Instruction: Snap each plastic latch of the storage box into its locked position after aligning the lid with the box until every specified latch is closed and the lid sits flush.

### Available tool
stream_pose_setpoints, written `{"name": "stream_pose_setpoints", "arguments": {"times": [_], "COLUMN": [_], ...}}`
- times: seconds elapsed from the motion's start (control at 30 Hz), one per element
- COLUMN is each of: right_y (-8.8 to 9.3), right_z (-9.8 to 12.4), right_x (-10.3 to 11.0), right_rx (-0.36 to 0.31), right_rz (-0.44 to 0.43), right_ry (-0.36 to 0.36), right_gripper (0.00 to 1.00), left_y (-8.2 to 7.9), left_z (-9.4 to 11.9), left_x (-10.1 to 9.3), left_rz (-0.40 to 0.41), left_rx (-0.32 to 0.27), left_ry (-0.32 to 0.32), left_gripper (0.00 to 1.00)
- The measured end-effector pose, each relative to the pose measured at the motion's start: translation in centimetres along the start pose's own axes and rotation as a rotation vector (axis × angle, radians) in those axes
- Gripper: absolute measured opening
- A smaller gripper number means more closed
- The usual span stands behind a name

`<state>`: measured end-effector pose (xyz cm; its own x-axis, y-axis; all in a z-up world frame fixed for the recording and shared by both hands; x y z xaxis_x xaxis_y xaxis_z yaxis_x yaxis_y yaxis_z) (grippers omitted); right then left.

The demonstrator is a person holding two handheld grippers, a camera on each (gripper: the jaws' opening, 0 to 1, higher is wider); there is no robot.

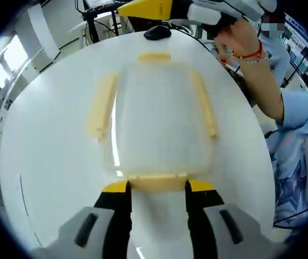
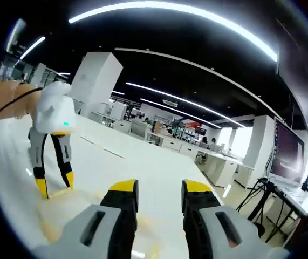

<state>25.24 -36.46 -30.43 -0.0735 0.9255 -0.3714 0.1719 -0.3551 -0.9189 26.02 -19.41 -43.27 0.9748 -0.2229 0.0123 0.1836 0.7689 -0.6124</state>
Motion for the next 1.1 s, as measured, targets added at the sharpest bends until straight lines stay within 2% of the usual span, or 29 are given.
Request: {"name": "stream_pose_setpoints", "arguments": {"times": [0.1, 0.23, 0.33, 0.43, 0.57, 0.63, 0.7, 0.8, 0.87, 1.0, 1.07, 1.1], "right_y": [1.1, 3.7, 6.0, 6.9, 7.0, 7.5, 8.7, 9.9, 9.6, 9.6, 11.0, 11.2], "right_z": [0.6, 1.3, 2.1, 2.5, 3.0, 3.6, 4.4, 5.0, 5.1, 5.4, 6.1, 5.7], "right_x": [0.0, 0.6, 2.6, 3.5, 3.9, 4.3, 4.4, 4.1, 3.9, 2.9, 1.9, 2.0], "right_rx": [0.049, 0.185, 0.296, 0.337, 0.342, 0.378, 0.441, 0.496, 0.469, 0.469, 0.545, 0.524], "right_rz": [0.031, 0.126, 0.226, 0.216, 0.191, 0.194, 0.233, 0.233, 0.206, 0.154, 0.165, 0.160], "right_ry": [-0.085, -0.188, -0.330, -0.392, -0.419, -0.458, -0.488, -0.489, -0.480, -0.454, -0.428, -0.437], "right_gripper": [0.31, 0.29, 0.21, 0.13, 0.08, 0.05, 0.04, 0.00, 0.00, 0.00, 0.00, 0.00], "left_y": [0.3, 0.5, 0.5, 0.5, 0.5, 0.6, 0.7, 0.7, 0.7, 0.8, 0.8, 0.8], "left_z": [0.0, -0.2, -0.2, -0.3, -0.5, -0.6, -0.7, -0.8, -0.8, -0.8, -0.8, -0.8], "left_x": [-0.5, -0.9, -0.9, -1.0, -1.2, -1.3, -1.3, -1.3, -1.4, -1.2, -1.1, -1.1], "left_rz": [0.000, 0.002, 0.004, 0.005, 0.009, 0.010, 0.014, 0.015, 0.018, 0.020, 0.023, 0.024], "left_rx": [0.004, 0.001, 0.004, 0.009, 0.025, 0.031, 0.034, 0.037, 0.037, 0.028, 0.022, 0.019], "left_ry": [0.001, 0.001, 0.002, 0.002, 0.000, -0.002, -0.003, -0.002, -0.004, -0.003, -0.003, -0.004], "left_gripper": [0.39, 0.39, 0.39, 0.39, 0.39, 0.39, 0.39, 0.39, 0.39, 0.39, 0.39, 0.39]}}
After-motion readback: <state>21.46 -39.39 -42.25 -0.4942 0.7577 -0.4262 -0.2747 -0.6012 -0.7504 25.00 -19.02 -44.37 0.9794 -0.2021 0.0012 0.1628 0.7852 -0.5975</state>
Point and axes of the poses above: the point that each gripper's makers call its tool centre point, and the gripper's own axes: z roughly backward along the fingers, x roughly to its left, y roughly out of its underside, the point moved 1 cm from there along z, roughly backward along the fingers, and after that the axes turned 14 degrees about -x, right-handed, at the moved point
